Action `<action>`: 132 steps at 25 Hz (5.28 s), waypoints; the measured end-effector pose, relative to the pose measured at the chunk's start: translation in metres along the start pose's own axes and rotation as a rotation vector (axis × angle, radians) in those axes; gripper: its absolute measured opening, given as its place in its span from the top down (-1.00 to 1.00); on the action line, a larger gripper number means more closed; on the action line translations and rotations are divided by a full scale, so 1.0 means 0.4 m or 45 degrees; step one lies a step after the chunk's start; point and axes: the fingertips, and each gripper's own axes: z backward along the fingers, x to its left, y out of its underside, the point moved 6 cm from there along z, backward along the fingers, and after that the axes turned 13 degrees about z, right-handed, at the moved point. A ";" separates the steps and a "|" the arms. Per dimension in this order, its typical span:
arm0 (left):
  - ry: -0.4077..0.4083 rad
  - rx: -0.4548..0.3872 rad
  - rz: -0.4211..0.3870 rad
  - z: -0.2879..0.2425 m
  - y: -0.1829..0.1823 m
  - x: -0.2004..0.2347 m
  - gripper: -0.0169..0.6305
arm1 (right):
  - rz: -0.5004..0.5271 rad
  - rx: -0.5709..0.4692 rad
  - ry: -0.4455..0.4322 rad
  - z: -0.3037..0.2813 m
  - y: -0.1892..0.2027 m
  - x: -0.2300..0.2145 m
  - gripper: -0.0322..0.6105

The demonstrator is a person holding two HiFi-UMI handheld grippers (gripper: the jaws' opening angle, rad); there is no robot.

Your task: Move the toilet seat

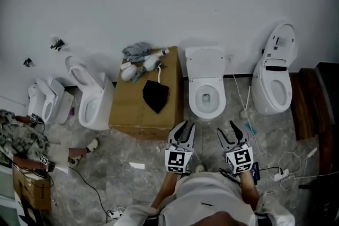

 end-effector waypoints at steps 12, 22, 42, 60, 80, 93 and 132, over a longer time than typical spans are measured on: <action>0.019 0.045 0.008 -0.106 0.003 0.062 0.57 | -0.009 0.024 -0.009 -0.112 0.011 -0.057 0.17; -0.031 0.067 -0.002 -0.243 -0.012 0.096 0.55 | -0.016 0.017 -0.060 -0.235 0.026 -0.166 0.17; -0.121 0.126 -0.001 -0.586 -0.022 0.087 0.54 | -0.067 0.034 -0.132 -0.429 0.109 -0.477 0.17; -0.197 0.242 0.049 -0.786 0.033 0.106 0.54 | -0.137 0.111 -0.227 -0.586 0.199 -0.637 0.17; -0.074 0.397 0.138 -0.966 0.184 0.369 0.49 | -0.214 0.369 -0.126 -0.813 0.345 -0.612 0.17; 0.008 0.585 0.259 -1.047 0.385 0.495 0.48 | -0.310 0.596 -0.068 -0.923 0.530 -0.576 0.17; -0.188 0.829 0.395 -1.027 0.912 0.553 0.42 | -0.549 0.833 -0.183 -0.967 1.049 -0.375 0.17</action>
